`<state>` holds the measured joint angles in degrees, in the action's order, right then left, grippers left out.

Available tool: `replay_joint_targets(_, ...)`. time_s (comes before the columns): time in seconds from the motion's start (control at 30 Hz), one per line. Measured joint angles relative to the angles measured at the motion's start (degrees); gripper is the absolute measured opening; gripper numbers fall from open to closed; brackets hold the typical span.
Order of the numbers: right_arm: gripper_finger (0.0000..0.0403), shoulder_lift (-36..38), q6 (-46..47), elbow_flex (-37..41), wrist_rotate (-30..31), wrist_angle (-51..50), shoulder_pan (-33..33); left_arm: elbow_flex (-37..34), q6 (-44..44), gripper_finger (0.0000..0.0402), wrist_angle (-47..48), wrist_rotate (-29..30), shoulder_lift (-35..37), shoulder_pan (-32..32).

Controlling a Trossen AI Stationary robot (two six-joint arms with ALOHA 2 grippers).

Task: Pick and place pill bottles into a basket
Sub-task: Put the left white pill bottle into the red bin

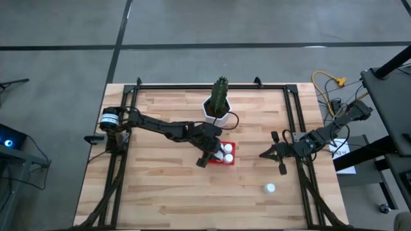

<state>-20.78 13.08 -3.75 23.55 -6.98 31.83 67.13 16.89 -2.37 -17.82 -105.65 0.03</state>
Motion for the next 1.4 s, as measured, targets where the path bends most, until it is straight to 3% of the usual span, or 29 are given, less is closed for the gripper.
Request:
replay_joint_targets(1.23, 0.0009, 0.0, 0.0, 0.0, 0.02, 0.04, 0.02, 3.45, -0.1, 0.0142, 1.99, -1.33, -5.2, 0.35)
replay_joint_targets(1.4, 0.0009, 0.0, -0.01, 0.0, 0.02, 0.04, 0.02, 3.45, -0.12, 0.0197, 1.9, -1.33, -5.2, 0.35)
